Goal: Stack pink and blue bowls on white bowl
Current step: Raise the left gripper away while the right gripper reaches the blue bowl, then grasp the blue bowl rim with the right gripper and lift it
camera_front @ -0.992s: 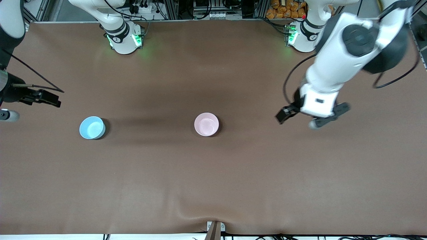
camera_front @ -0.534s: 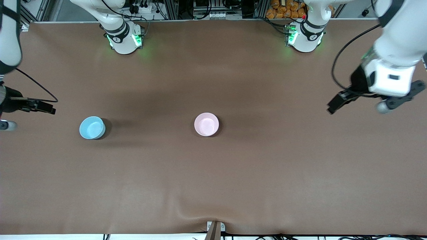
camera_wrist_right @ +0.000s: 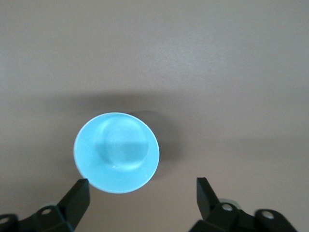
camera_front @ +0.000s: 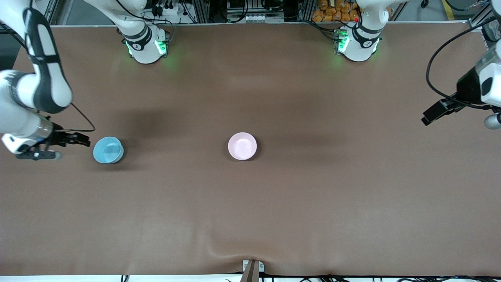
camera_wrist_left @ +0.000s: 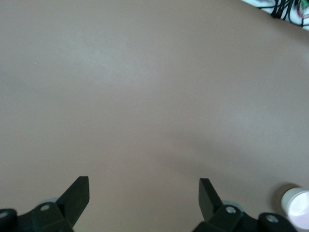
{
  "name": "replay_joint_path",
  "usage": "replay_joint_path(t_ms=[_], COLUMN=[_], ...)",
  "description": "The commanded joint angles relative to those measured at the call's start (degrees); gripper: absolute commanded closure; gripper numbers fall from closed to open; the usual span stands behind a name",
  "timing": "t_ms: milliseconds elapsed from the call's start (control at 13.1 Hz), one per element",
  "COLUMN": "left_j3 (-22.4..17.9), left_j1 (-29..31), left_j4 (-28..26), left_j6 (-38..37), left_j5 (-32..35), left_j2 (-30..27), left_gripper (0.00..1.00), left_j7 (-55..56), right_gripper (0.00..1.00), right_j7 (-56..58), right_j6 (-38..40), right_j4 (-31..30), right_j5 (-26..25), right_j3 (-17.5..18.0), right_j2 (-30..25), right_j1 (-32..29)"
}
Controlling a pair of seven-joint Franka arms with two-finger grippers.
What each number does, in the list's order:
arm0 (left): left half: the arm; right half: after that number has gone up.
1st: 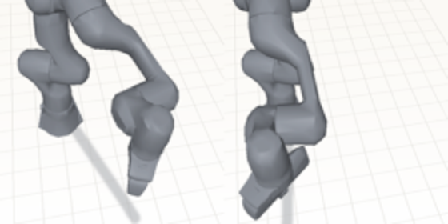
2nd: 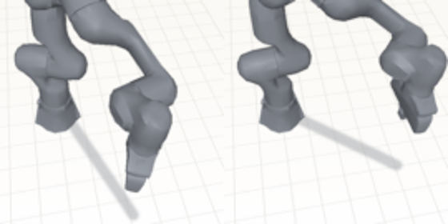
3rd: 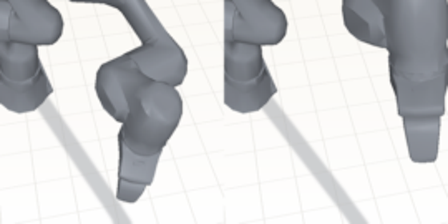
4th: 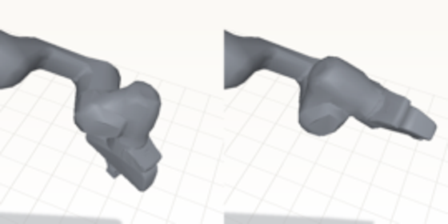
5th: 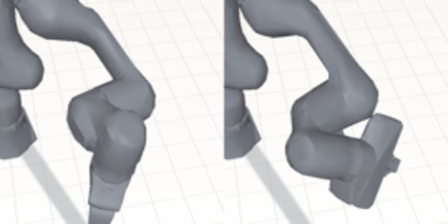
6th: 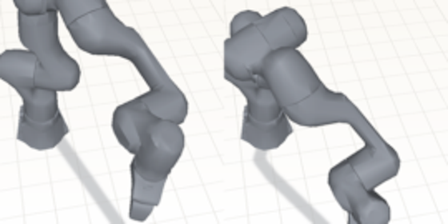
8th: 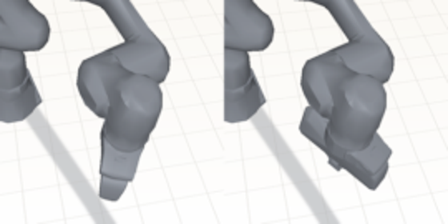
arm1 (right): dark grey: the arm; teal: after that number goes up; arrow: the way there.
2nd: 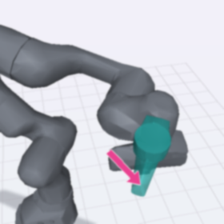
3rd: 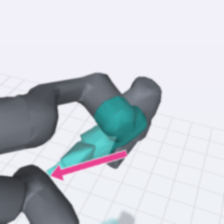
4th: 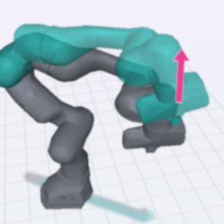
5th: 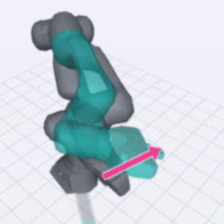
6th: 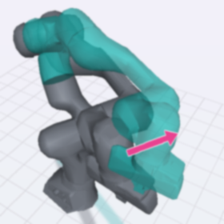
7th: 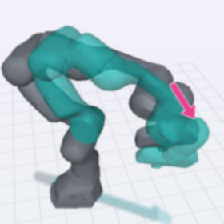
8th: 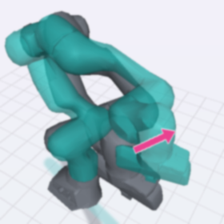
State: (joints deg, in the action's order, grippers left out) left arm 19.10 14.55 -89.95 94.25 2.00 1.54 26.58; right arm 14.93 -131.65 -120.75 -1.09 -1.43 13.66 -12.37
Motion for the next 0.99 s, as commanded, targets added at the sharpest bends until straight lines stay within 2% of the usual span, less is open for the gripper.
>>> replay_joint_path(t_ms=[0,153,305,382,534,610,687,839,916], left_j3=[0.59,0.50,0.24,-1.42,-10.79,-13.19,-13.39,-13.39,-13.39], left_j1=[0.91,1.17,3.19,2.50,-6.94,-9.43,-9.72,-9.63,-9.55], left_j4=[0.39,0.47,0.56,0.56,0.56,0.56,0.39,0.12,0.12], left_j6=[-2.06,-2.93,-2.76,-2.67,-2.85,-2.93,-2.94,-2.94,-2.94], left_j5=[0.64,0.64,-1.10,-2.51,-2.88,-2.88,-2.88,-3.23,-3.58], left_j2=[-0.75,-0.84,-1.36,-1.54,-1.45,-1.54,-1.89,-2.60,-2.51], left_gripper=[0.00,0.00,0.00,0.00,0.00,0.00,0.00,0.00,0.00], left_j7=[-3.63,-5.47,-10.38,-11.27,-11.98,-12.42,-12.86,-12.87,-12.87], right_gripper=[0.11,0.17,0.36,0.38,0.41,0.46,0.47,0.57,0.59], right_j7=[4.93,8.17,8.27,8.36,8.27,8.27,8.18,8.18,7.92], right_j6=[-4.22,-7.99,-8.71,-9.75,-10.20,-10.20,-10.47,-11.00,-11.00], right_j4=[-1.24,-1.33,-1.15,-1.24,-1.15,-1.15,-0.98,-1.06,-1.06], right_j5=[0.12,0.12,0.64,1.78,1.88,1.88,1.97,2.40,2.58], right_j3=[0.73,0.73,0.81,0.81,0.81,0.81,0.81,0.81,0.81], right_j2=[2.33,5.14,6.55,7.43,7.87,8.05,8.83,9.10,9.10], right_j1=[-2.04,-3.70,-3.98,-3.98,-3.80,-3.54,-3.62,-3.63,-3.54])
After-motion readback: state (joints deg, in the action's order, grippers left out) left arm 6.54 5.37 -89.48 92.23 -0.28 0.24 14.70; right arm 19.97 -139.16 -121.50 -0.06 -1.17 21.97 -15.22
